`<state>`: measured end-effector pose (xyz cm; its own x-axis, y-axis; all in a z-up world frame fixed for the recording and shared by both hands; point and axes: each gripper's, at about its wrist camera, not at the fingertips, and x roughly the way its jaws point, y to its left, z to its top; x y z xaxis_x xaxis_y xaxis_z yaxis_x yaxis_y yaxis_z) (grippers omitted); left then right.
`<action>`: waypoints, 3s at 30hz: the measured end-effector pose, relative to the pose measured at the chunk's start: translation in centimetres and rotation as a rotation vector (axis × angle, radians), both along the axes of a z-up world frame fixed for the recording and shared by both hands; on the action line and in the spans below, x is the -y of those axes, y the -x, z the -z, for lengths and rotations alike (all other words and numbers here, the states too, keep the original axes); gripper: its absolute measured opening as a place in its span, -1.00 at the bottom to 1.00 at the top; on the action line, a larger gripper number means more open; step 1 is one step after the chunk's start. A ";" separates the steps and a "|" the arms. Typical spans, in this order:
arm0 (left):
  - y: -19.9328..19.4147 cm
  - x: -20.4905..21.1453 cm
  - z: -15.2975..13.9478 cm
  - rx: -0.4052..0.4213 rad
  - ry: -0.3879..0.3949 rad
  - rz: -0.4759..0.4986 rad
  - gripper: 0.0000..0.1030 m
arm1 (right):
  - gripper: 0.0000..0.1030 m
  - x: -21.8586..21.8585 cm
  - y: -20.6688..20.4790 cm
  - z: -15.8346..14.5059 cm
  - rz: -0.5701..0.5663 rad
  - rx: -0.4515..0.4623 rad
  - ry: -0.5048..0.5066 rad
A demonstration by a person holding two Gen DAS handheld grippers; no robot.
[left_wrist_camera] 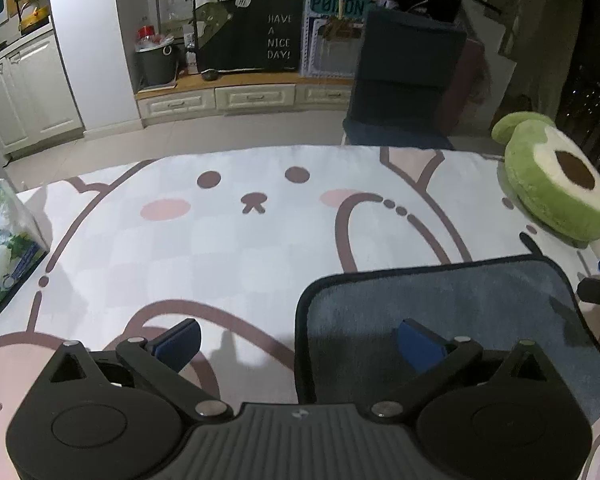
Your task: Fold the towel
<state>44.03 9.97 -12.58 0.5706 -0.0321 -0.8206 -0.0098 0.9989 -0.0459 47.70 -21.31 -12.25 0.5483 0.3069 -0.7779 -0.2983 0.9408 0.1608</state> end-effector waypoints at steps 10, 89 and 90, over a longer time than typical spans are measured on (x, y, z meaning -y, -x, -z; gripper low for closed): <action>1.5 0.7 -1.1 0.002 0.021 -0.025 1.00 | 0.99 -0.4 1.2 -0.9 0.027 -0.012 0.014; 30.5 8.2 -15.6 0.244 -0.068 -0.057 1.00 | 0.99 0.5 30.0 -14.9 0.028 0.240 0.006; 30.9 8.3 -15.5 0.244 -0.071 -0.055 1.00 | 0.99 0.6 30.5 -14.9 0.028 0.243 0.012</action>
